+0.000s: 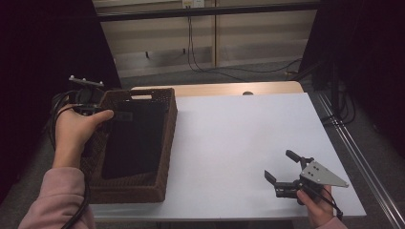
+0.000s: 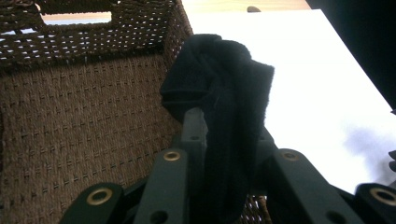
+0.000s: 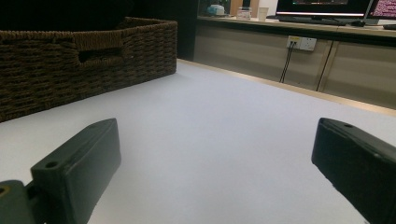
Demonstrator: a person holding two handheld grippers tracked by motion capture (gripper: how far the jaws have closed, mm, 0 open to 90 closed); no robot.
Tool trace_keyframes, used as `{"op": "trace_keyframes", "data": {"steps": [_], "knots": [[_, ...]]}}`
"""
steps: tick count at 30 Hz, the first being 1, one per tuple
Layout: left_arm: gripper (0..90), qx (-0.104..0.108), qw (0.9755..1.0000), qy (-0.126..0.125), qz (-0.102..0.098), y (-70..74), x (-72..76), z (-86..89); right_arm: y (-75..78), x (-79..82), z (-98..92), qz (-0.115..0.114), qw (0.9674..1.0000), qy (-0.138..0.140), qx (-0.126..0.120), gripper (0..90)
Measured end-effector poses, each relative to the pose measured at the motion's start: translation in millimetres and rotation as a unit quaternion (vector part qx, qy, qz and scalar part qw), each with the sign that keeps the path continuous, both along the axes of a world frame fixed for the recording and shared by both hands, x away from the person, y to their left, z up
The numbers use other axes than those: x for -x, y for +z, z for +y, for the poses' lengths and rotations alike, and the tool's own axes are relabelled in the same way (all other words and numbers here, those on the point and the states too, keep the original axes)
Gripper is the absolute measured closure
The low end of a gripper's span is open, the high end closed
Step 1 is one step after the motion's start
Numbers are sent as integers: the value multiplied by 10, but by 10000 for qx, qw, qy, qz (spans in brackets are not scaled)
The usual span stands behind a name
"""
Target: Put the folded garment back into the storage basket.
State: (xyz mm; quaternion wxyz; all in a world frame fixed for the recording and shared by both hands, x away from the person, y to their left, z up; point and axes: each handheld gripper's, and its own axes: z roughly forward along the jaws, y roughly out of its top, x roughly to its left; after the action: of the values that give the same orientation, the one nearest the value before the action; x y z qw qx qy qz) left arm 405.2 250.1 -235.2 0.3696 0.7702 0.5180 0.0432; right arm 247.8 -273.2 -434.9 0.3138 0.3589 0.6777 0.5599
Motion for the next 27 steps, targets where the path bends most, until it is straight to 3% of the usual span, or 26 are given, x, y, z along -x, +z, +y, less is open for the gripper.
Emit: {"op": "trace_keyframes", "data": {"steps": [9, 10, 13, 19, 22, 27], "knots": [[752, 62, 10000, 25, -2, -73, -9, 9, -1, 4, 3, 40, 10000, -18, -7, 13], [752, 100, 9999, 31, 88, -72, -6, 9, -2, 5, 4, 49, 10000, -22, 0, 13], [751, -11, 10000, -16, 24, -74, -15, 28, 0, 6, 5, 40, 10000, -11, 1, 13], [751, 96, 9999, 115, 26, -106, -30, 26, 0, 6, 5, 37, 10000, -8, 2, 13], [750, 6, 10000, 69, -20, -114, -56, 37, -2, 1, 8, 31, 10000, 5, 3, 13], [750, 54, 9999, 137, -24, -141, -99, 13, -3, -3, 5, -6, 10000, 16, 47, 13]]}}
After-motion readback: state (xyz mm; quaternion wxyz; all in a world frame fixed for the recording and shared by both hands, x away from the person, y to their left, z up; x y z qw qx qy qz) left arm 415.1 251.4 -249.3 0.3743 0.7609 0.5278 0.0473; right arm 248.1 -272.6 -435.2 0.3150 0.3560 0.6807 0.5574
